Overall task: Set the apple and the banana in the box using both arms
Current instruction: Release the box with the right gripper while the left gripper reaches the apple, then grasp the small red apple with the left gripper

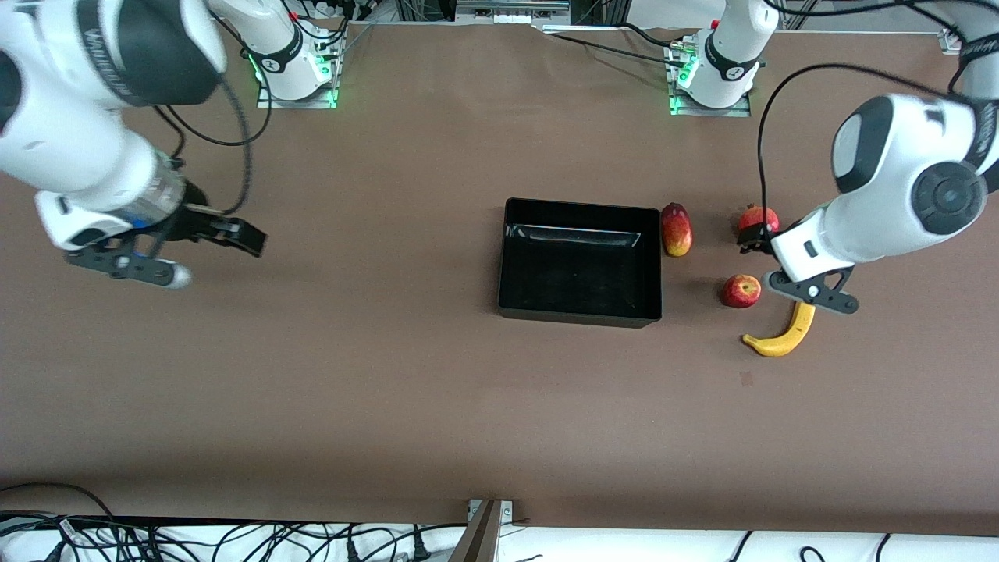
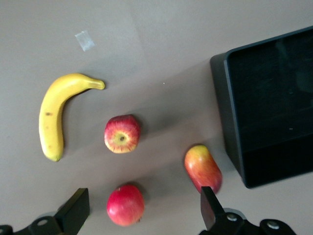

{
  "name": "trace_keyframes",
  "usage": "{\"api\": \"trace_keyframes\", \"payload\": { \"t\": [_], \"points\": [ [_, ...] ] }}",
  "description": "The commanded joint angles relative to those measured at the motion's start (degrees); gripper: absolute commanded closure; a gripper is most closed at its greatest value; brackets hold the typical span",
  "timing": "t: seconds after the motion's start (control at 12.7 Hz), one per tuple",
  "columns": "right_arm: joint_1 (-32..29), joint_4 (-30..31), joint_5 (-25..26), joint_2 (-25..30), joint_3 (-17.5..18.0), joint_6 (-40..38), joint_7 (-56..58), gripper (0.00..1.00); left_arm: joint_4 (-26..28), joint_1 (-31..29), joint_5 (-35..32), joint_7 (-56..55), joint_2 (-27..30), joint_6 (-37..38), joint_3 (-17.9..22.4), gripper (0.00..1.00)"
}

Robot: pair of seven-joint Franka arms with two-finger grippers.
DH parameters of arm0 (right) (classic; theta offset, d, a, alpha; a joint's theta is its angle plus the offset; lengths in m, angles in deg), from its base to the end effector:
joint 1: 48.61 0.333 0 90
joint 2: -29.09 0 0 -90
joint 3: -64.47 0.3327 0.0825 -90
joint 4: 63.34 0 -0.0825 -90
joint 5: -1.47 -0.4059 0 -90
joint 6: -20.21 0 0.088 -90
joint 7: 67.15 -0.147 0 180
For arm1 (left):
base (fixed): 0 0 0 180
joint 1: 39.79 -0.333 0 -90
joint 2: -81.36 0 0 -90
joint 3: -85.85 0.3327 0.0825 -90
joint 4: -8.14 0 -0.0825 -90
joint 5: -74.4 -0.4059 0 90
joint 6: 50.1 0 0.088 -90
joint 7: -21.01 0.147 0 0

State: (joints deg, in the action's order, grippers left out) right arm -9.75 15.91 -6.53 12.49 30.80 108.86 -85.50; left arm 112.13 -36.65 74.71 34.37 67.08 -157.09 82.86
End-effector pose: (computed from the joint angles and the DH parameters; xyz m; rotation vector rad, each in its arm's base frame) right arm 0.6364 0.1245 0.5379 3.0854 -0.3388 -0.1127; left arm 0.6127 -0.0652 0.3543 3.0525 -0.5204 -0.3029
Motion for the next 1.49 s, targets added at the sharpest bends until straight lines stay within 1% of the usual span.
{"api": "trace_keyframes", "payload": {
  "t": [0.0, 0.16, 0.39, 0.79, 0.94, 1.02, 1.1, 1.18, 1.26, 1.33, 1.41],
  "points": [
    [0.9, 1.1, 0.0, 3.2, -3.0, -2.7, 7.9, 0.00, 8.3, -1.2, 0.1, 4.6, 0.9, -8.4, -0.1, 0.00],
    [0.9, 1.1, 0.1, 3.3, -5.3, -3.8, 9.0, 0.00, 12.2, -2.2, 0.0, 6.7, -1.5, -15.4, 0.0, 0.00],
    [0.2, 1.8, 0.1, 1.9, -5.6, -3.8, 9.8, 0.00, 16.7, -4.3, 0.0, 12.7, -5.5, -25.1, 0.3, 0.00],
    [0.8, 1.5, 0.2, 1.8, -5.3, -3.9, 9.8, 0.00, 17.1, -4.5, 0.0, 14.7, -9.7, -29.1, 0.4, 0.00],
    [-0.6, 2.1, -0.1, 2.3, -4.8, -3.9, 9.7, 0.00, 17.1, -4.5, 0.1, 14.7, -10.8, -29.8, 0.4, 0.00],
    [-3.8, 2.1, -0.2, 3.0, -1.1, -3.7, 9.6, 0.00, 17.1, -4.5, 0.0, 14.6, -11.0, -30.5, 0.4, 0.34],
    [-10.6, 2.1, -0.1, 4.4, 4.4, -3.1, 9.7, 0.00, 17.0, -4.4, -0.3, 14.6, -11.0, -30.4, 0.4, 0.74],
    [-17.4, 2.2, 0.6, 5.1, 11.4, -3.0, 9.8, 0.00, 16.9, -4.4, -1.0, 14.6, -10.7, -30.4, 0.4, 0.98],
    [-24.0, 2.9, 1.6, 6.1, 16.5, -3.2, 10.1, 0.00, 16.9, -4.4, -1.2, 14.4, -10.0, -29.8, 0.4, 1.00],
    [-28.7, 4.4, 3.7, 7.2, 21.9, -2.8, 11.0, 0.00, 16.9, -4.3, -1.3, 14.3, -8.7, -29.3, 0.4, 1.00],
    [-32.1, 7.1, 6.3, 9.0, 25.5, -0.3, 12.4, 0.00, 16.8, -4.2, -1.2, 14.4, -6.9, -27.0, 0.4, 1.00]
  ]
}}
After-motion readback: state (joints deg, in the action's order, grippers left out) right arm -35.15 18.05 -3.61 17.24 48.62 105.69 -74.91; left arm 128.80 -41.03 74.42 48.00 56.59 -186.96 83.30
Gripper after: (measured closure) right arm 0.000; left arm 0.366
